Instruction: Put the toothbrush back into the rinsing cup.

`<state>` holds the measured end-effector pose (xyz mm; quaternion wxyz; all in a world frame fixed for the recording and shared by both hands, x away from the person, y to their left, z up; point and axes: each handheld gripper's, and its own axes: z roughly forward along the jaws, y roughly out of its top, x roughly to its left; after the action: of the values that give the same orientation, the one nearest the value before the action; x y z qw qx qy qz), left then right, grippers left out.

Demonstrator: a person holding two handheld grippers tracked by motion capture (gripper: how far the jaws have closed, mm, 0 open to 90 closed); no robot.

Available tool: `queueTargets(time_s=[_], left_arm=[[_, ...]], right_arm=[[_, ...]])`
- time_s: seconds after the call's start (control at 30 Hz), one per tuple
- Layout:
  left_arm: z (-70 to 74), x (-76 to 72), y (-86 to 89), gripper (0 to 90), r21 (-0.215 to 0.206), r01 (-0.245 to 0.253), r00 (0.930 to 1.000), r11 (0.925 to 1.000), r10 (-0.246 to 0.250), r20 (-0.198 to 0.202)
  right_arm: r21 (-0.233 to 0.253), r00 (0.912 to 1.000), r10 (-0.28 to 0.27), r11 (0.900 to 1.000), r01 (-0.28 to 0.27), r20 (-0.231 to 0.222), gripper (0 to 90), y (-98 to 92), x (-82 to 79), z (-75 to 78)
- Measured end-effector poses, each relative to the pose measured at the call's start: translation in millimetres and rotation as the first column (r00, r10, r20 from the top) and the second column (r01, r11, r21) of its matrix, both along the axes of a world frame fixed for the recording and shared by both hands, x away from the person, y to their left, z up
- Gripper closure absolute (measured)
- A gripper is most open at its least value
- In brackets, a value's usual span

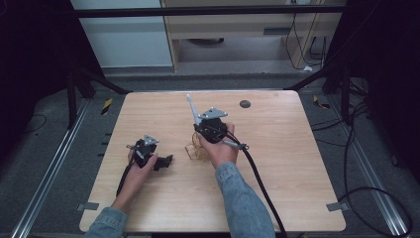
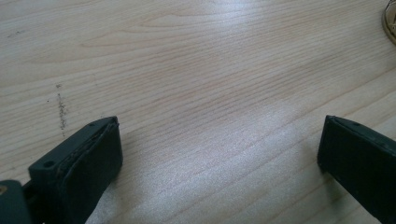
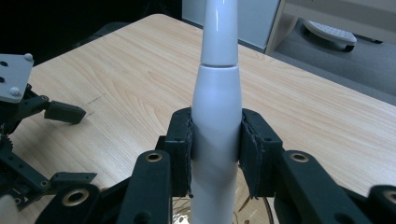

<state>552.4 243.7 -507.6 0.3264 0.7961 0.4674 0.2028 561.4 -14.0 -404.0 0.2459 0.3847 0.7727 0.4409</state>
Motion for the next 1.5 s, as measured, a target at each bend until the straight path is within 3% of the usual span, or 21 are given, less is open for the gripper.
queueTargets(time_s=[0.87,1.5], left_arm=[[0.0,0.2,0.1,0.0,0.000,0.002,1.0000,1.0000,-0.002,0.000],[0.0,0.3,0.2,0.0,0.001,0.003,1.0000,1.0000,-0.003,0.000]], right_arm=[[-0.067,0.9987,0.027,0.997,-0.030,-0.043,66.5,3.0,0.6,-10.6],[-0.068,0.9977,0.039,0.997,-0.043,-0.055,66.0,5.4,2.9,-13.9]])
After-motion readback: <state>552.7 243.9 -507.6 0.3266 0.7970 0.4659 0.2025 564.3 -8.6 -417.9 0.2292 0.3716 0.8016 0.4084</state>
